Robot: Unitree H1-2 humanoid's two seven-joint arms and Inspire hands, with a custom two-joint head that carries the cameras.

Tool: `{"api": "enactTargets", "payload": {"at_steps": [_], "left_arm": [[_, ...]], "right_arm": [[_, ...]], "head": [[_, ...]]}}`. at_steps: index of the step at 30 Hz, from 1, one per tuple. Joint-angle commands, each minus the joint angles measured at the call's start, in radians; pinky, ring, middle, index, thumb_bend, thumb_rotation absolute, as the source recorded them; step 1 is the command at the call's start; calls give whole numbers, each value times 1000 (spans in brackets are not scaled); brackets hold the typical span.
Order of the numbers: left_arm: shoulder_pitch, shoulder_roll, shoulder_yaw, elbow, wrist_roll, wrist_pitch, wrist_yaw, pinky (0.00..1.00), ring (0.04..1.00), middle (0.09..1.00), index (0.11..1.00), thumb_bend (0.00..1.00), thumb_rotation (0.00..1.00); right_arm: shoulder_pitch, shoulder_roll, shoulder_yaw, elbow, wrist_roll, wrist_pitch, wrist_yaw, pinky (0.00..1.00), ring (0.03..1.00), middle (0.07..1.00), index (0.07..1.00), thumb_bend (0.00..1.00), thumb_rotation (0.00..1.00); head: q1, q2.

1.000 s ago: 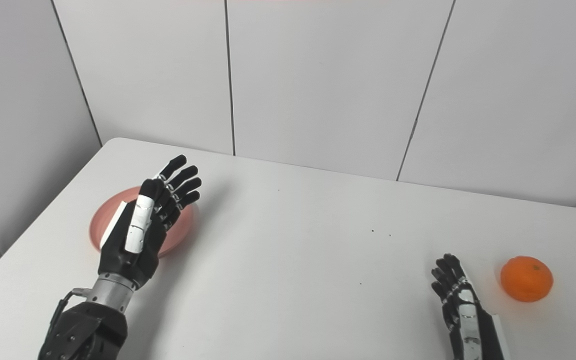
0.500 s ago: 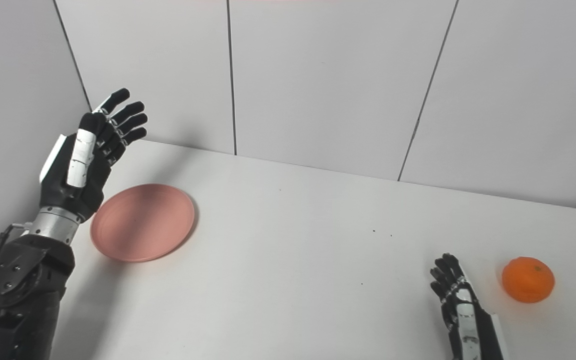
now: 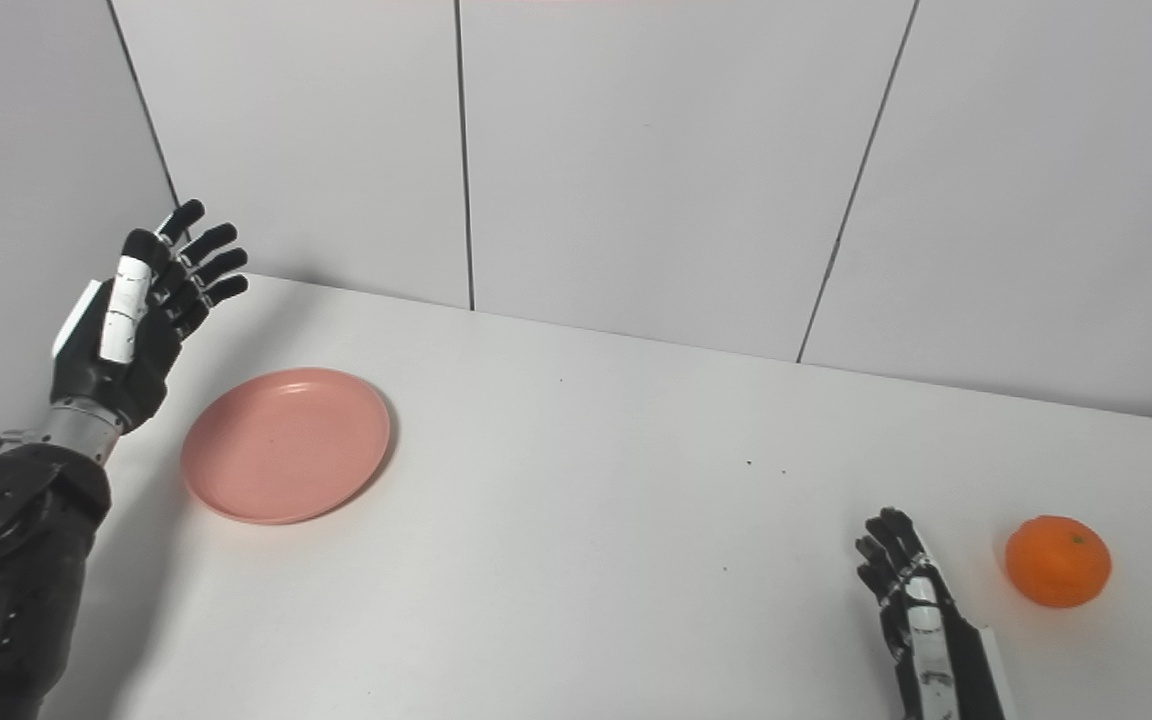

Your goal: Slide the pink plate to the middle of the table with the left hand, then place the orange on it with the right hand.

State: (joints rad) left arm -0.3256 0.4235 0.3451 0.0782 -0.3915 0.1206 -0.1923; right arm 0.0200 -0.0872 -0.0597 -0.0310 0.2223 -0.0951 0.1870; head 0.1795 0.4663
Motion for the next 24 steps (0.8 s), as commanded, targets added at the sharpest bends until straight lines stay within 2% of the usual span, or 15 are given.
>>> {"api": "enactTargets", "payload": {"at_steps": [1, 8, 14, 17, 24], "left_arm": [[-52, 44, 15, 35, 0, -76, -25, 857, 863, 874, 927, 903, 850], [-82, 49, 26, 204, -7, -168, -48, 853, 875, 888, 926, 906, 814], [-97, 45, 38, 324, -19, -205, -58, 835, 836, 836, 882, 942, 762], [-97, 44, 39, 360, -17, -220, -65, 747, 810, 829, 873, 958, 741], [-103, 59, 43, 464, -14, -279, -91, 687, 780, 822, 865, 936, 735]], "right_arm": [[54, 35, 21, 102, 13, -31, 15, 936, 916, 913, 905, 765, 890], [60, 32, 23, 94, 6, -31, 13, 925, 908, 909, 900, 764, 898], [59, 31, 23, 90, 10, -22, 14, 924, 910, 913, 901, 766, 898], [59, 28, 26, 91, 7, -24, 16, 935, 915, 919, 910, 762, 908], [61, 29, 25, 88, 9, -22, 13, 933, 910, 915, 907, 765, 901]], "head": [[-1, 3], [-1, 8], [-2, 9], [-2, 9], [-3, 17]]}}
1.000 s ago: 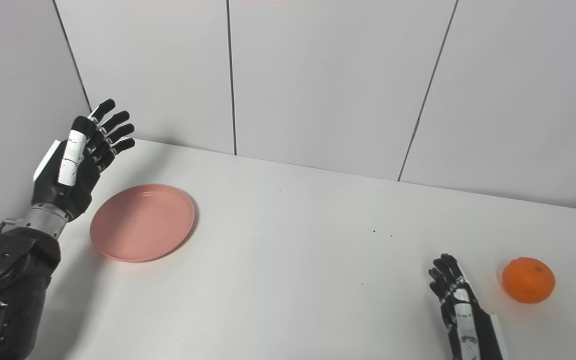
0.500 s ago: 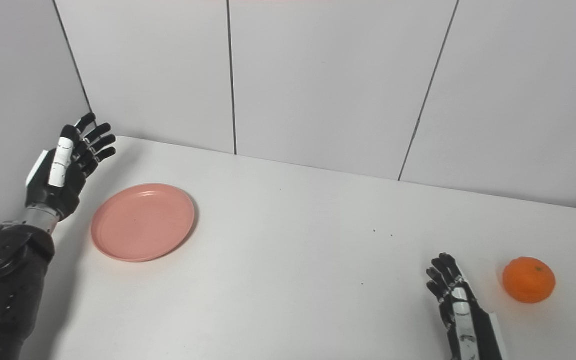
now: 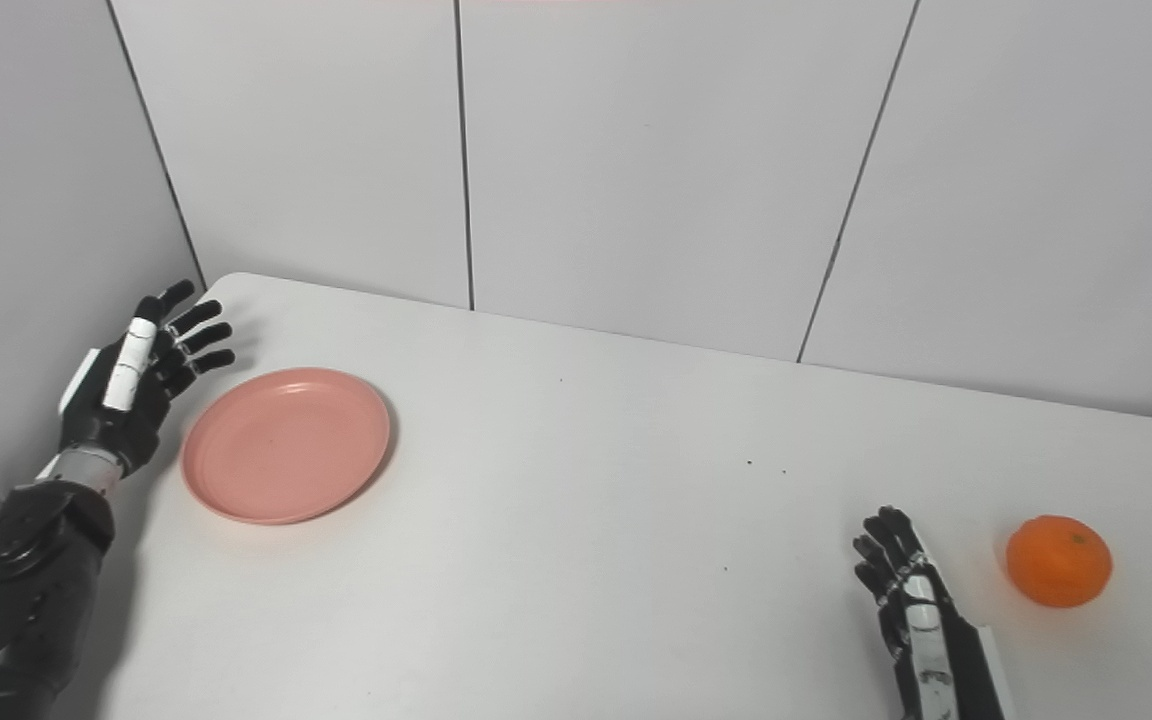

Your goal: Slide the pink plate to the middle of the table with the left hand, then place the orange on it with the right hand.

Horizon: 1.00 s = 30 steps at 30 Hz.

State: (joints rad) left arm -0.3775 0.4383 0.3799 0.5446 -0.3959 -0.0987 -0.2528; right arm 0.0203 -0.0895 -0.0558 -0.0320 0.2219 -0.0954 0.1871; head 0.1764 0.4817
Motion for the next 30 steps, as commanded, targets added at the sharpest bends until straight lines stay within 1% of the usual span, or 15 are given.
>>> {"api": "enactTargets", "payload": {"at_steps": [1, 3, 6, 9, 11, 14, 16, 19, 23, 25, 26, 28, 30], "left_arm": [[-53, 47, 6, 18, -7, -78, -39, 700, 777, 818, 864, 941, 730], [-57, 52, 3, 52, -2, -104, -51, 706, 777, 818, 864, 943, 730], [-66, 59, -5, 118, 5, -142, -70, 725, 776, 805, 863, 971, 742], [-63, 53, -13, 139, 5, -153, -77, 727, 787, 813, 871, 967, 755], [-59, 48, -17, 141, -3, -152, -84, 716, 778, 805, 866, 982, 749], [-50, 37, -20, 127, -6, -140, -74, 707, 771, 805, 862, 998, 743], [-39, 25, -22, 105, -10, -128, -71, 705, 771, 803, 856, 989, 750], [-24, 3, -17, 65, -34, -87, -71, 708, 775, 804, 849, 972, 753], [-3, -22, -16, -7, -52, -27, -62, 720, 803, 832, 855, 971, 754], [5, -31, -15, -38, -61, 2, -62, 774, 832, 847, 877, 955, 769], [13, -39, -17, -73, -66, 30, -54, 780, 836, 848, 879, 952, 772], [27, -54, -19, -133, -70, 78, -37, 845, 880, 883, 918, 927, 806], [35, -66, -19, -175, -72, 114, -21, 877, 894, 894, 924, 917, 823]], "right_arm": [[61, 30, 22, 89, 8, -23, 13, 932, 911, 915, 907, 766, 903], [60, 30, 21, 90, 13, -23, 17, 933, 911, 915, 907, 766, 905], [59, 31, 19, 89, 21, -19, 18, 944, 914, 916, 906, 772, 891], [59, 32, 19, 89, 20, -17, 16, 942, 912, 914, 903, 776, 890], [59, 32, 19, 90, 19, -18, 15, 939, 908, 910, 899, 778, 888], [60, 32, 21, 88, 18, -18, 15, 936, 907, 911, 900, 780, 889], [61, 32, 22, 86, 18, -17, 15, 935, 907, 910, 900, 781, 889], [62, 33, 24, 81, 16, -14, 14, 934, 906, 908, 896, 777, 888], [63, 31, 28, 79, 9, -13, 13, 935, 906, 909, 897, 773, 897], [62, 30, 30, 81, 10, -17, 17, 940, 911, 914, 901, 762, 901], [62, 31, 30, 83, 12, -16, 16, 942, 912, 915, 902, 760, 902], [61, 33, 28, 84, 14, -14, 14, 939, 911, 914, 903, 769, 894], [61, 35, 28, 85, 14, -13, 12, 938, 908, 910, 897, 775, 883]], "head": [[0, 1], [1, 2], [2, 2], [2, 3], [2, 3], [2, 5], [1, 6], [-1, 8], [-3, 10], [-4, 10], [-4, 10], [-5, 11], [-7, 12]]}}
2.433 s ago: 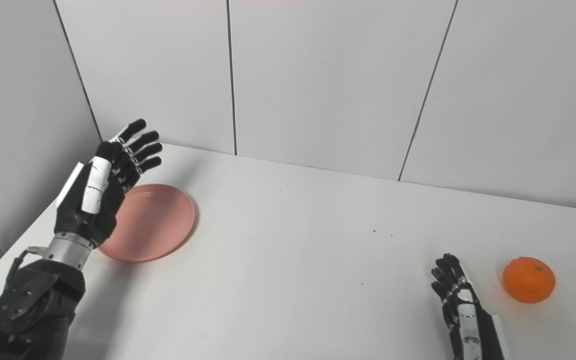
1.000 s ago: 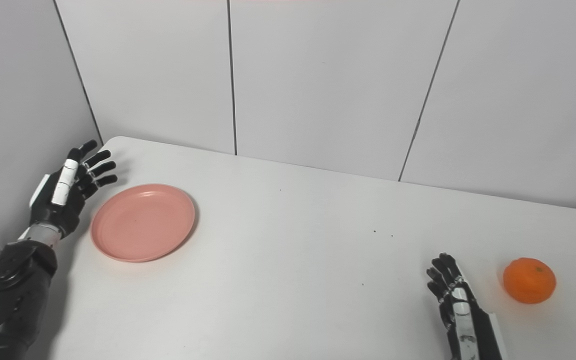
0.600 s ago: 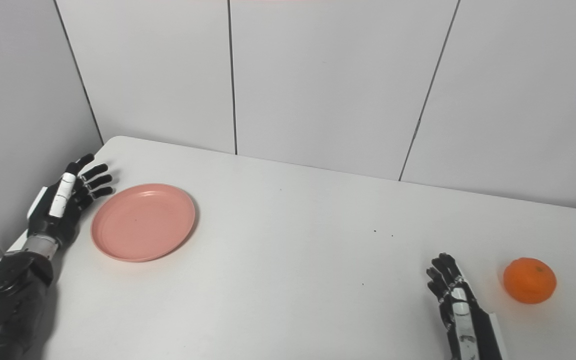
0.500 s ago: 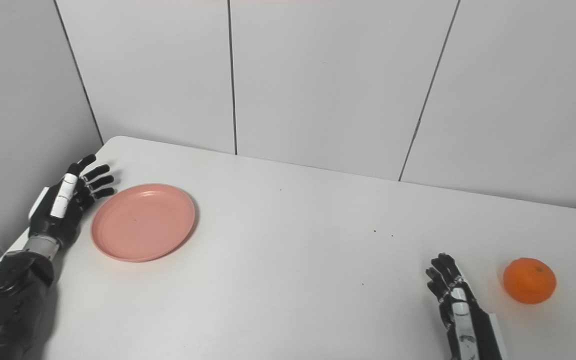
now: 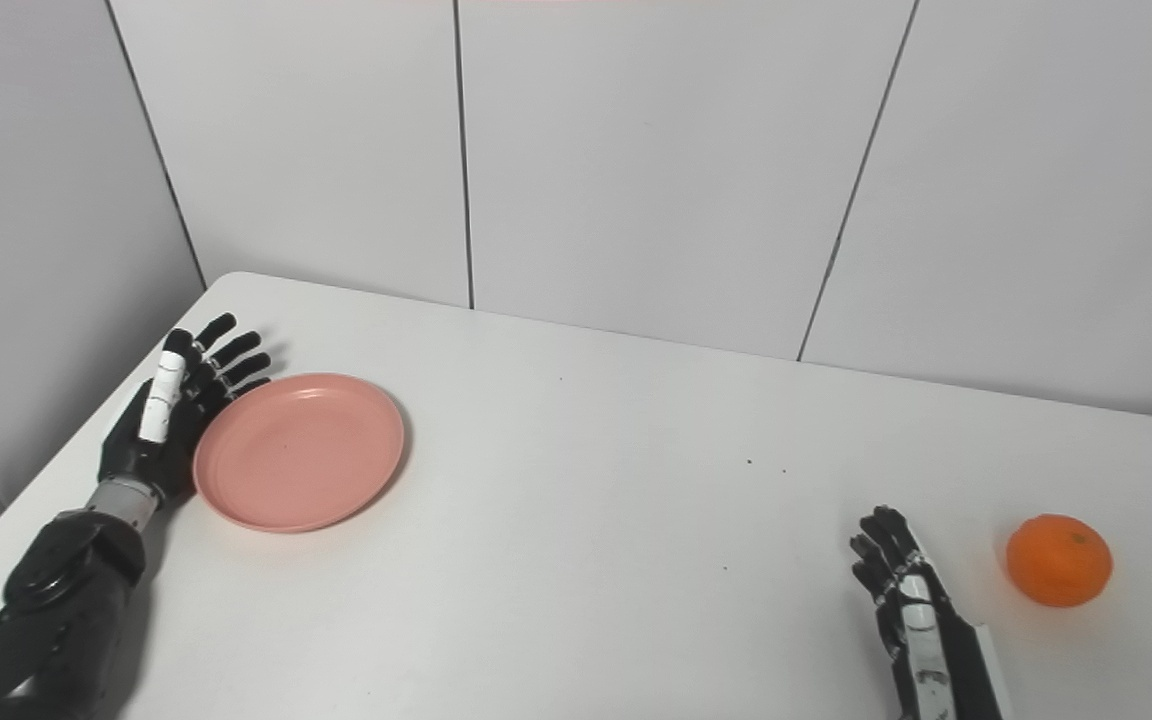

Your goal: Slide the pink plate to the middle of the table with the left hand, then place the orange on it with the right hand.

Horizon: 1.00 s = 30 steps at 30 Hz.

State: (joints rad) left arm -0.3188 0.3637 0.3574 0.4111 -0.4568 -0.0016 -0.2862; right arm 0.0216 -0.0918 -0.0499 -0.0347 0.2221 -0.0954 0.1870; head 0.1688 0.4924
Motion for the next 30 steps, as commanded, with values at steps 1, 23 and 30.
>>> {"api": "enactTargets", "payload": {"at_steps": [1, 23, 30], "left_arm": [[-21, 5, 3, -54, -12, 28, 18, 891, 900, 900, 921, 913, 824], [25, -81, -12, -185, -65, 175, 52, 793, 873, 875, 922, 872, 815], [36, -108, -22, -210, -59, 205, 79, 778, 861, 862, 889, 872, 827]], "right_arm": [[59, 38, 22, 88, 14, -14, 12, 935, 906, 909, 896, 776, 878], [67, 38, 36, 54, 5, 16, 2, 921, 901, 907, 881, 799, 859], [69, 35, 43, 47, -5, 18, -1, 922, 902, 905, 881, 799, 868]], "head": [[1, 1], [-12, 14], [-13, 17]]}}
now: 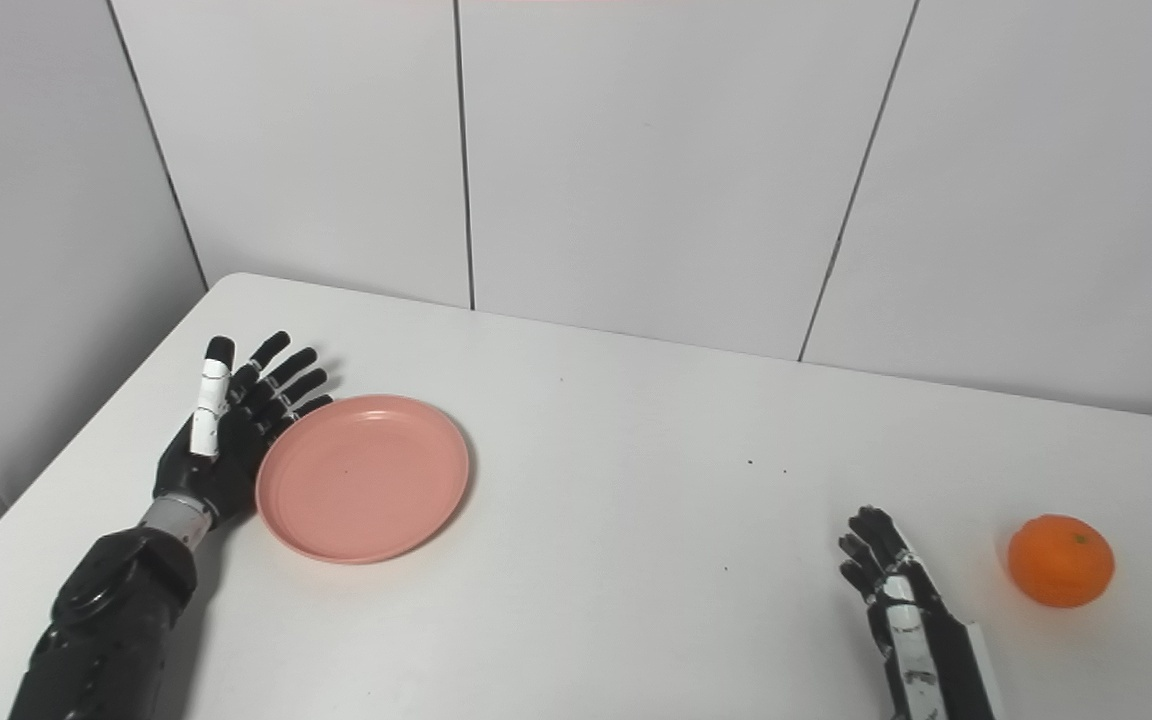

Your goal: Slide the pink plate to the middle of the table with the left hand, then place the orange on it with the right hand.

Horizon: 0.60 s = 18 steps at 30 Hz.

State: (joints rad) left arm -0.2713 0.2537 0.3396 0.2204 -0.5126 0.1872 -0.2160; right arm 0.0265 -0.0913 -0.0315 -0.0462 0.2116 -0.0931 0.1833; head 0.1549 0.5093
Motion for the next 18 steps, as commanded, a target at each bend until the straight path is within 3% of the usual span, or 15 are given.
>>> {"api": "enactTargets", "payload": {"at_steps": [1, 5, 7, 18], "left_arm": [[-9, -1, -5, -27, -6, 24, 10, 776, 860, 864, 894, 878, 822], [7, -21, -15, -66, -5, 50, 26, 777, 865, 877, 925, 909, 811], [14, -37, -16, -82, -13, 61, 32, 796, 865, 867, 897, 929, 792], [33, -91, -55, -135, 31, 105, 92, 772, 860, 852, 904, 899, 811]], "right_arm": [[64, 35, 24, 59, 5, 17, 1, 919, 899, 901, 877, 807, 863], [63, 37, 23, 61, 4, 15, -3, 909, 890, 893, 869, 817, 846], [63, 35, 26, 59, -1, 15, -2, 909, 891, 894, 871, 815, 856], [66, 38, 35, 42, -5, 31, -8, 914, 894, 894, 867, 824, 843]], "head": [[0, 0], [-2, 2], [-4, 4], [-15, 12]]}}
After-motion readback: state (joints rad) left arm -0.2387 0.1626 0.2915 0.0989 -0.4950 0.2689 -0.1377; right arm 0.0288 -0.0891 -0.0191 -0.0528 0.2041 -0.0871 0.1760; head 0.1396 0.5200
